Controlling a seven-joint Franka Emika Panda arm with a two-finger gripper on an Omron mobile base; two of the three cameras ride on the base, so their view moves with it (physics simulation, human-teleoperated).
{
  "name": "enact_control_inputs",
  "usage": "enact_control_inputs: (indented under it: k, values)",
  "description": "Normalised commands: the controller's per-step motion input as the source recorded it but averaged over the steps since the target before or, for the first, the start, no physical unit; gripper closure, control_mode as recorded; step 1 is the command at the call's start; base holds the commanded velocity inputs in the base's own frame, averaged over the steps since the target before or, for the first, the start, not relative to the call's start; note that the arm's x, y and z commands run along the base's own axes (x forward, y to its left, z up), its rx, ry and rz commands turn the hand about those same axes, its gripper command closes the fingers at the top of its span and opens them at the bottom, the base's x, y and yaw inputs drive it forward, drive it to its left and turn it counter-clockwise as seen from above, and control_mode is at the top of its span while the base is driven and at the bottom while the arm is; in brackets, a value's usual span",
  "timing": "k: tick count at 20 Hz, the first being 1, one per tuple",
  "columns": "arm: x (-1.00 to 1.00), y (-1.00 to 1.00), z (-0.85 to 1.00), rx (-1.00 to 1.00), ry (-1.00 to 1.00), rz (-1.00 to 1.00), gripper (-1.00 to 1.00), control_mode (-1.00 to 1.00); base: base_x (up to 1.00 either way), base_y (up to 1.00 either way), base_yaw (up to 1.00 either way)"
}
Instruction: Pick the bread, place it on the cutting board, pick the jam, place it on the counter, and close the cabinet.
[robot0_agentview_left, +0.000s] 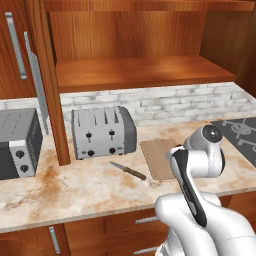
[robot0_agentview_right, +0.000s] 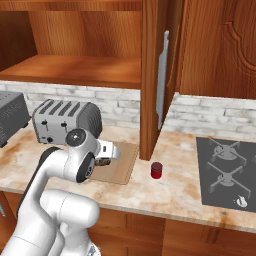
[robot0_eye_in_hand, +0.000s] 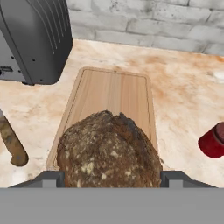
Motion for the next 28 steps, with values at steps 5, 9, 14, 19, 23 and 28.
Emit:
enact_control_inputs:
  k: [5, 9, 14, 19, 23, 28]
  values:
    - [0.32, 0.0, -0.43, -0.02, -0.09, 0.0, 1.0, -1.0, 0.0, 0.0, 0.0]
    - [0.24, 0.0, -0.38, -0.03, -0.09, 0.0, 1.0, -1.0, 0.0, 0.0, 0.0]
    - [0.23, 0.0, -0.37, -0.03, -0.07, 0.0, 1.0, -1.0, 0.0, 0.0, 0.0]
    - [0.24, 0.0, -0.33, -0.01, -0.03, 0.0, 1.0, -1.0, 0.0, 0.0, 0.0]
    - [0.15, 0.01, -0.32, 0.0, 0.0, 0.0, 1.0, -1.0, 0.0, 0.0, 0.0]
    - [0.14, 0.01, -0.28, 0.0, 0.0, 0.0, 1.0, -1.0, 0.0, 0.0, 0.0]
